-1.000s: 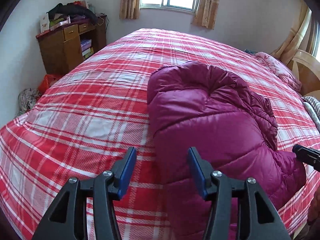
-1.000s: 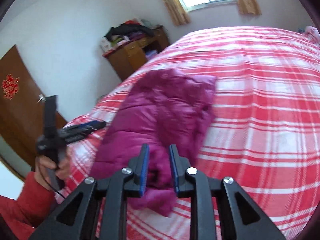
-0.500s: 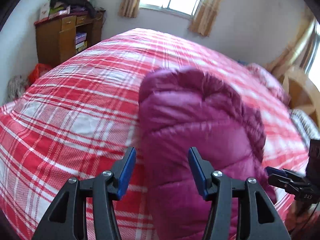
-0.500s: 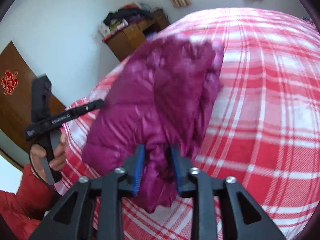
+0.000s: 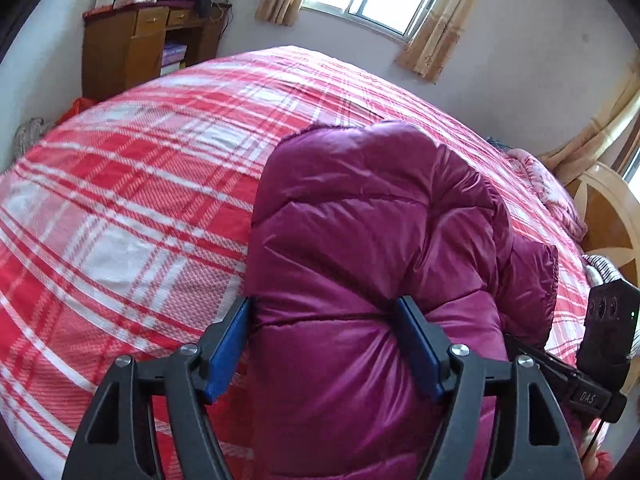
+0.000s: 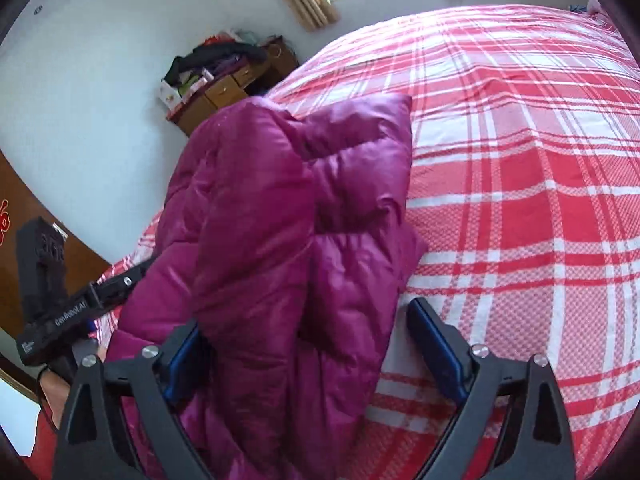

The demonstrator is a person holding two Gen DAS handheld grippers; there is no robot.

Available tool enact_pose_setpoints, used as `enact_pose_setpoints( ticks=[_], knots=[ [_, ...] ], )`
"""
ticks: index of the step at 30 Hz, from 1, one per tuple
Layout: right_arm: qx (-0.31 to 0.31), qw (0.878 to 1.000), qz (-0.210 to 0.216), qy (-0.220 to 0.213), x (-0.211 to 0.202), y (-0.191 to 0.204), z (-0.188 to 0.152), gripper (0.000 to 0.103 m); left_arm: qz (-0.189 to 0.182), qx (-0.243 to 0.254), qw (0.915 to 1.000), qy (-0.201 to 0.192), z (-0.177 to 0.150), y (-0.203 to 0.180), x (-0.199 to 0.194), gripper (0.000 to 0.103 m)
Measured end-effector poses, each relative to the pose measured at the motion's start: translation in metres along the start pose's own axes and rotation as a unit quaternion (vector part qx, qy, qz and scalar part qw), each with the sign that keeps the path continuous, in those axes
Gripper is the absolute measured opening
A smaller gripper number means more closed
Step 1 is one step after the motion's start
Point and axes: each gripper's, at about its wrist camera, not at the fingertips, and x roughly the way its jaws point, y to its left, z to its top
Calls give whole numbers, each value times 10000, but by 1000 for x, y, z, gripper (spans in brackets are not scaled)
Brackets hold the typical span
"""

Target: Fold large clothes

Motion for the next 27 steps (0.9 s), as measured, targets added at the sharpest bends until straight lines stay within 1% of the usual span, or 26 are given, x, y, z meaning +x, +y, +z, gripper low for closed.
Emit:
enact_pose_setpoints(
  ticks=[2,3,4,5,6,7,8,9,10,13,15,17,19,21,24,27],
  knots=[
    [-168,9998,-123,33,3,7,-2,95,-184,-144,9997,50,-1,6,6,73],
    [-267,9995,-150,77,6,12,-3,92,-276,-208,9994,57,-2,7,7,73],
    [-319,9994,-77,137,9,15,-2,84,-334,-227,9992,52,-3,8,7,68],
    [-303,9993,-2,197,11,15,-2,78,-358,-202,9992,28,-4,7,5,66],
    [-268,9994,18,234,12,15,-3,77,-367,-194,9991,-1,-5,6,2,59],
    [-240,9993,59,282,14,14,0,69,-406,-199,9990,-45,-7,5,-3,52],
    [-171,9989,222,373,17,13,3,54,-436,-215,9988,-93,-10,5,-8,49],
    [-60,9984,356,440,17,14,4,49,-463,-247,9985,-136,-12,5,-13,45],
    [-45,9982,382,460,16,16,3,43,-482,-314,9982,-170,-14,7,-19,41],
    [-424,9978,177,471,11,36,1,36,-556,-492,9967,-321,-18,16,-41,35],
    [-515,9969,290,527,9,49,0,33,-485,-515,9963,-480,-15,22,-60,34],
    [-662,9952,447,571,13,65,1,31,-343,-519,9957,-689,-10,32,-84,34],
    [-917,9924,595,563,18,90,5,31,-88,-540,9945,-890,-2,43,-108,34],
    [-1170,9882,834,527,26,117,14,31,192,-608,9916,-1122,5,58,-131,34],
    [-1561,9792,1193,513,47,160,28,31,714,-758,9839,-1452,14,85,-161,34],
    [-1963,9689,1422,505,80,202,38,31,1278,-1035,9732,-1604,27,120,-175,34]
  ],
)
